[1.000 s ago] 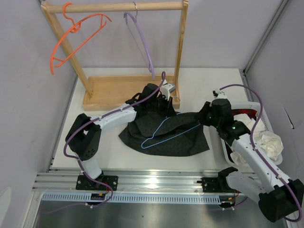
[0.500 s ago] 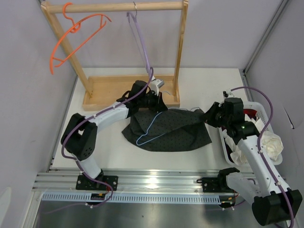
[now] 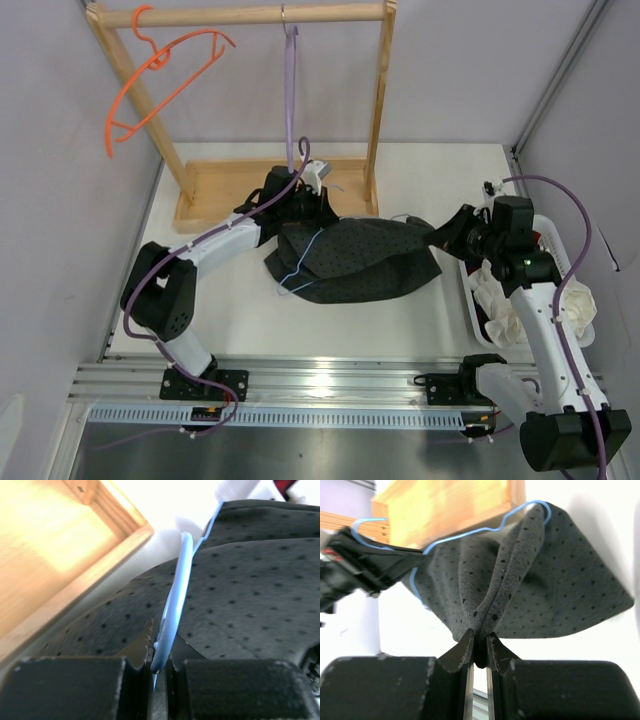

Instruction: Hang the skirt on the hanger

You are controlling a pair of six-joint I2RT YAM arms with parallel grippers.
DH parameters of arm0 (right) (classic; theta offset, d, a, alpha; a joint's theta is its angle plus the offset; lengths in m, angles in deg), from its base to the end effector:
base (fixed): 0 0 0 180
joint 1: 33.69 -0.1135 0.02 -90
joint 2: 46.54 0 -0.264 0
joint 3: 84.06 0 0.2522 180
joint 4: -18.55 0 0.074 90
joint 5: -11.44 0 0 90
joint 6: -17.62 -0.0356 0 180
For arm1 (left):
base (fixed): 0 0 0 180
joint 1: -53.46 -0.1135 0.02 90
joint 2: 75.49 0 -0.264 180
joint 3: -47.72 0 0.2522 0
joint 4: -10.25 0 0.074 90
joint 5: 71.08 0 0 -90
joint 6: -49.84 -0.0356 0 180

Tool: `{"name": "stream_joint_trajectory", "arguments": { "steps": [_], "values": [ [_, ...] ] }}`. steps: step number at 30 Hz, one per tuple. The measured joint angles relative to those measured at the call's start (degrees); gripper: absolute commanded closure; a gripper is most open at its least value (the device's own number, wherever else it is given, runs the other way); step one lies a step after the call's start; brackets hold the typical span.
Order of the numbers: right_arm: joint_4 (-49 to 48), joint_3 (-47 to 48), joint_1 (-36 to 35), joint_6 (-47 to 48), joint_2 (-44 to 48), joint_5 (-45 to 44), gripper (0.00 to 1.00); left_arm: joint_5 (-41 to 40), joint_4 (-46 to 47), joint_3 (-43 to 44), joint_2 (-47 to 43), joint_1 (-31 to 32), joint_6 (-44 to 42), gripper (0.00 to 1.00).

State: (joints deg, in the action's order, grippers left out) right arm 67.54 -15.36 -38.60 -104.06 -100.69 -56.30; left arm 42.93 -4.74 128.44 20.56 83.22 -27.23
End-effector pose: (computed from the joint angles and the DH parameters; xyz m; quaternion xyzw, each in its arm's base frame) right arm 0.1958 0.0304 0.3304 0.1134 0.8653 0.3057 0.3806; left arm 0.3253 -0.2027 0.2556 0.2265 0.8242 -0.3452 0.3876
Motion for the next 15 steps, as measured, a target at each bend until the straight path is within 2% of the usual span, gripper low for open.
{"name": "stream_joint_trajectory", "arguments": {
  "steps": [8,15],
  "values": [
    [1.31,8.79,1.01,-2.08,-0.76,5.4,1.0,-4.39,3.17,-3.69,-4.35,0.0,-1.53,1.0],
    [3.13,11.96,1.03,-2.75,-1.18,7.65,1.0,-4.76,6.47,-4.33,-7.45,0.0,-2.64,1.0]
  ]
}}
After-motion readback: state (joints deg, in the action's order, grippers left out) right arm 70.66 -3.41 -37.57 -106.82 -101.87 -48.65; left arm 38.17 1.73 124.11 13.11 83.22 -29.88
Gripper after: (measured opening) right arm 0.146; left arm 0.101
